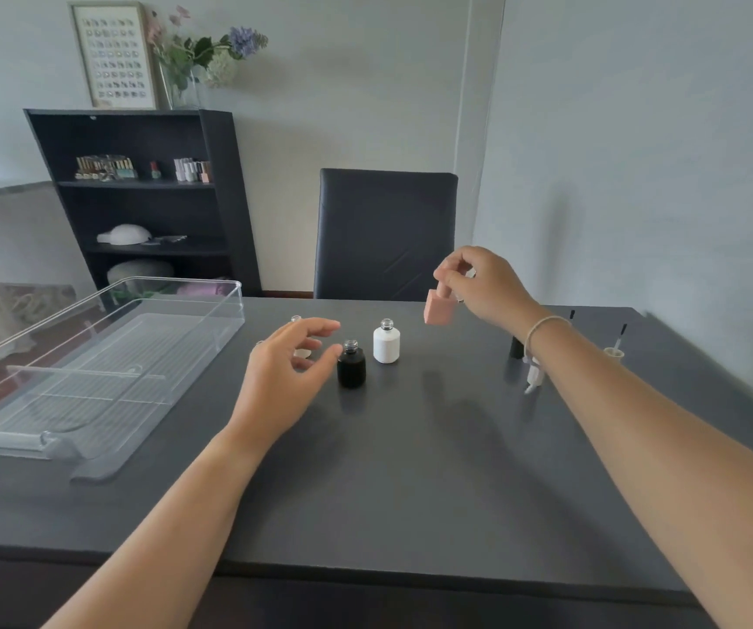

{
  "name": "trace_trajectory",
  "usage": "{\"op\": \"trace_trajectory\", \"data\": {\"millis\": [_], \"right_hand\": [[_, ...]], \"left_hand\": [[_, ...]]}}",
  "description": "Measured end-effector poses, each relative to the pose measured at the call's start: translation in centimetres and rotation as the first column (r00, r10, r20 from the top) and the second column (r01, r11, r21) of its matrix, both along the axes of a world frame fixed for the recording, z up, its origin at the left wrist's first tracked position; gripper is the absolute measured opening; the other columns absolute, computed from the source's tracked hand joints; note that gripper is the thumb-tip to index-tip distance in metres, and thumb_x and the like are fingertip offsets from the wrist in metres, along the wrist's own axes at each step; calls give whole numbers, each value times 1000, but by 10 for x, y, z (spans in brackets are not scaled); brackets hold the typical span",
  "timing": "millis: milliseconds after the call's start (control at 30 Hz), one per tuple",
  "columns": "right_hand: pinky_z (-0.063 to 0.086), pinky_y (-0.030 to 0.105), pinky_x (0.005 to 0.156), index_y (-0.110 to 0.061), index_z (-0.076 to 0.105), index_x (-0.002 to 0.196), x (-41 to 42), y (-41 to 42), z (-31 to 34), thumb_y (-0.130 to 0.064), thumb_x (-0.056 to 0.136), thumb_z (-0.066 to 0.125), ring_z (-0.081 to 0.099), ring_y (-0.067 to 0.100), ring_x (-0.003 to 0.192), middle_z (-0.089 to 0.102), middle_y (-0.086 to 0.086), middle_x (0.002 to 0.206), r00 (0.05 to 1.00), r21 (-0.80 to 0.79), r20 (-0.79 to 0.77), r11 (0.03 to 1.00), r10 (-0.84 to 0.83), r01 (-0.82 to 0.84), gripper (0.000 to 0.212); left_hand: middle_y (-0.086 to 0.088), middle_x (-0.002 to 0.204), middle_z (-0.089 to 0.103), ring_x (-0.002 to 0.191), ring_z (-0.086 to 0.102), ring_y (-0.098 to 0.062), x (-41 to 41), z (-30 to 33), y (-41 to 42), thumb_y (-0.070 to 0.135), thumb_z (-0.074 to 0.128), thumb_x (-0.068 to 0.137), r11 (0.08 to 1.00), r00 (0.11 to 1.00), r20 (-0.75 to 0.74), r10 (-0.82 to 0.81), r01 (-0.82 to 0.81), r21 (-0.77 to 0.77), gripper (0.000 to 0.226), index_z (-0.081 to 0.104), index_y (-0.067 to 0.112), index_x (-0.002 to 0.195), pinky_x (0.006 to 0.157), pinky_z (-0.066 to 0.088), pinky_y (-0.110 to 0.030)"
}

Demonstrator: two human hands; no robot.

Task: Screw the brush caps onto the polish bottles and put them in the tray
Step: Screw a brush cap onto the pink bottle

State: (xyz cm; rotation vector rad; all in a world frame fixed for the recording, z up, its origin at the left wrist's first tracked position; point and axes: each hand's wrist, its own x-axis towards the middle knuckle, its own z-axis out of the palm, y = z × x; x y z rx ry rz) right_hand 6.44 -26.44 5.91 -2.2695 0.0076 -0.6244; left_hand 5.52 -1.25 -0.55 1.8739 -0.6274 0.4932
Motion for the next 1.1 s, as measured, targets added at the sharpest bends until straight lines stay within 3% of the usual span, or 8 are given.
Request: {"op": "trace_trajectory", "data": {"millis": [100, 200, 267, 433, 567, 767, 933, 1100], "right_hand": [[42, 32, 84, -14, 57, 87, 19, 1, -7, -24, 88, 53, 54, 20, 96, 60, 4, 108, 997, -41, -61, 999, -37, 35, 11], [41, 34, 85, -13, 57, 85, 32, 1, -12, -24, 88, 53, 54, 21, 95, 60, 5, 108, 993, -83, -96, 995, -67, 59, 12], [42, 34, 84, -14, 55, 78, 38, 2, -15, -24, 88, 52, 55, 21, 94, 62, 4, 103, 991, -89, -112, 994, -73, 63, 14], [45, 37, 87, -15, 55, 75, 45, 4, -22, -24, 89, 50, 56, 18, 94, 67, 1, 93, 986, -113, -149, 992, -78, 61, 18], [47, 39, 88, -15, 56, 81, 49, 2, -23, -28, 89, 51, 57, 21, 95, 63, 3, 102, 984, -126, -146, 988, -104, 86, 16], [45, 34, 82, -15, 56, 85, 49, 4, -25, -28, 89, 54, 56, 20, 92, 61, 0, 96, 987, -112, -122, 989, -105, 92, 13], [46, 36, 82, -16, 57, 94, 46, 4, -28, -30, 88, 55, 55, 20, 92, 58, 0, 96, 986, -99, -108, 988, -129, 118, 16], [42, 29, 75, -13, 54, 118, 33, 6, -26, -33, 89, 53, 50, 16, 86, 52, 1, 96, 982, -96, -10, 978, -190, 188, 35]], "left_hand": [[16, 101, 62, 92, 59, -7, 3, -5, -2, 23, 67, 81, 997, 998, -57, -2, 6, 78, 28, 56, 43, 97, 85, 50, -26], [15, 108, 59, 94, 57, -1, 8, -10, -5, 27, 69, 78, 990, 993, -117, -6, 22, 139, 36, 55, 39, 109, 77, 39, -1], [17, 107, 57, 93, 57, -1, 10, -12, -7, 28, 71, 77, 990, 986, -163, -13, 36, 136, 42, 53, 37, 113, 71, 35, 5], [20, 100, 58, 90, 60, -1, 17, -13, -12, 26, 73, 75, 991, 980, -194, -31, 55, 119, 43, 53, 37, 112, 76, 45, -8], [28, 92, 56, 84, 59, 8, 19, -13, -13, 23, 73, 76, 991, 981, -191, -36, 59, 118, 38, 58, 33, 109, 70, 39, 4], [28, 90, 56, 83, 59, 7, 20, -12, -14, 20, 72, 78, 988, 980, -192, -53, 79, 130, 33, 58, 36, 103, 68, 41, 2], [28, 90, 58, 80, 59, 8, 19, -11, -14, 21, 73, 76, 989, 979, -196, -57, 82, 124, 32, 57, 40, 97, 67, 40, 2], [27, 91, 59, 83, 60, 3, 18, -11, -14, 21, 73, 76, 987, 981, -182, -62, 87, 132, 32, 58, 39, 97, 66, 40, 3]]}}
